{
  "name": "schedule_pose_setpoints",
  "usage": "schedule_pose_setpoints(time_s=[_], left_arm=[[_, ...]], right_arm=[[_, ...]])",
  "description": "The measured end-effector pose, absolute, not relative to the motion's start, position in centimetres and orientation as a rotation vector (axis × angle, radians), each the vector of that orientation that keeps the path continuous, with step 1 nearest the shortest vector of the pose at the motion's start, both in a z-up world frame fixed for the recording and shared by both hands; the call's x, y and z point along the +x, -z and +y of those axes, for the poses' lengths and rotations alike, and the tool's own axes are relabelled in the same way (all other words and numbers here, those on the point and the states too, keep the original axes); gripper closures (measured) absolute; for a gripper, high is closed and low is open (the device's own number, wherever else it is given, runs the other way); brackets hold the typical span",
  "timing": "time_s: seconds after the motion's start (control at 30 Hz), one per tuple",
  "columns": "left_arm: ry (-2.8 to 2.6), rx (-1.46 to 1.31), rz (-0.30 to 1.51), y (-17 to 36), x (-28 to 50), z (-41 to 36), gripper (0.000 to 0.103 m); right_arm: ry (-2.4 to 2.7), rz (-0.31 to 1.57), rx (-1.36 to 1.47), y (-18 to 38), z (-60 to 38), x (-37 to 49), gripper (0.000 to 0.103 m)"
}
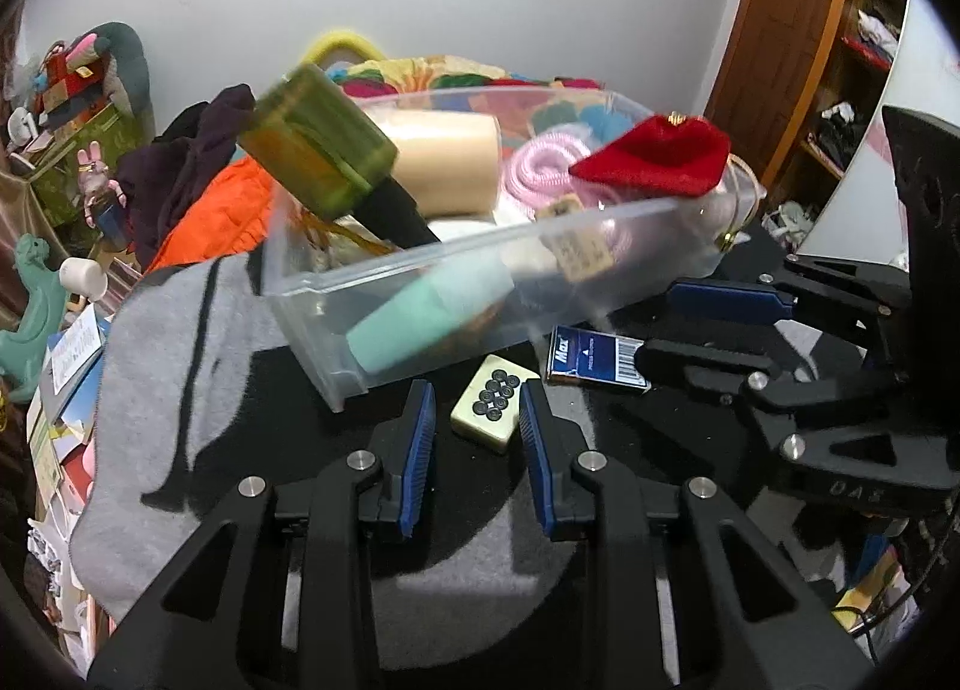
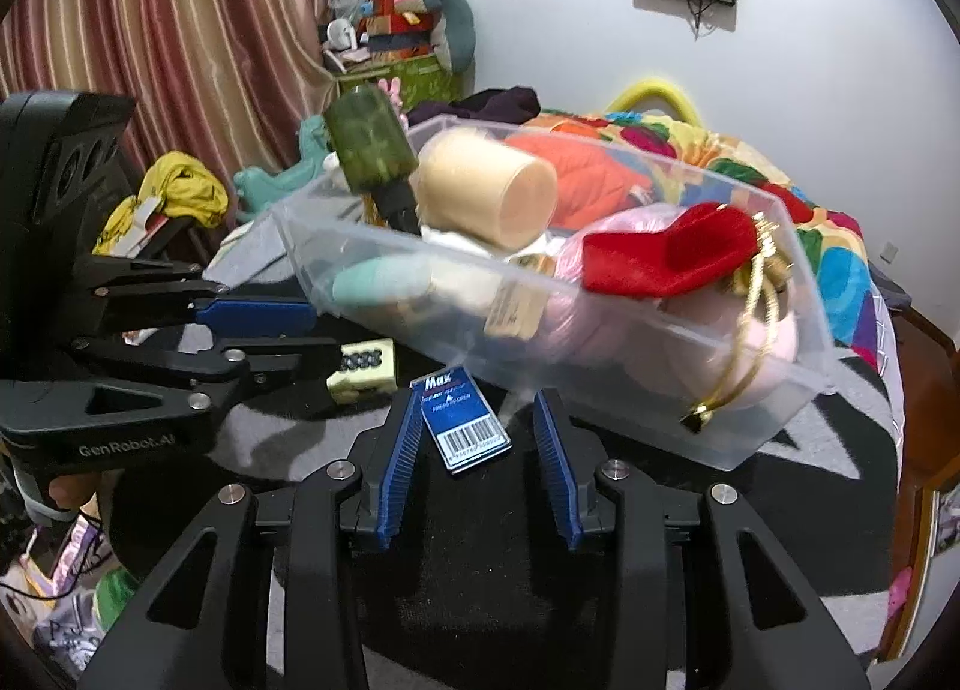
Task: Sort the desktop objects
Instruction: 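Grasp the cream mahjong tile with the left gripper while the right grasps the blue Max card, then lower the mahjong tile with the left gripper while the right lowers the blue card into the box, releasing both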
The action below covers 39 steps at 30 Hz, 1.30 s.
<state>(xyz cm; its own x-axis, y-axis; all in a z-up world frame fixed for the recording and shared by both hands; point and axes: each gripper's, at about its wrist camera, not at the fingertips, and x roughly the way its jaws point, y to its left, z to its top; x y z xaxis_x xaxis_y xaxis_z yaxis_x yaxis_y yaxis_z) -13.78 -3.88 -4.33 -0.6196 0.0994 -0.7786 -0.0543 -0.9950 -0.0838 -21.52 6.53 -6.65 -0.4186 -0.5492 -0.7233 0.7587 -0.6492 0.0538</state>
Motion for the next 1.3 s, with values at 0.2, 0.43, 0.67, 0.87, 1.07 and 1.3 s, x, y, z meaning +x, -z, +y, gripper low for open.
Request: schedule_pose_setpoints(time_s=[0.2, 0.43, 0.67, 0.87, 1.07, 1.3], left_arm=[[-2.727, -1.360, -0.074, 5.2, -14.4, -3.6, 0.073], [-2.705, -1.369, -0.070, 5.6, -14.9, -3.5, 0.069], [-2.674, -1.415, -0.070, 6.6, -15.6, -3.1, 0.067], [-2.687, -1.399, -0.062, 6.5, -15.5, -3.0, 0.067], [-2.731, -1.373, -0.006, 6.5, -14.8, -2.6, 0.088], [-2.780, -1.290, -0.037, 5.3, -13.2, -3.3, 0.088]], right_arm=[[2.084, 0.385, 0.967, 7.8, 6.3, -22.1, 0.067], [2.051, 0.384, 0.997, 8.9, 5.9, -22.5, 0.067], [2.052, 0.457, 0.968, 9.3, 5.1, -22.1, 0.064], [2.048, 0.450, 0.964, 9.2, 5.2, -22.2, 0.066], [2.043, 0.459, 0.935, 9.0, 5.2, -21.3, 0.078], [2.051, 0.365, 0.925, 8.1, 6.8, -20.8, 0.078]])
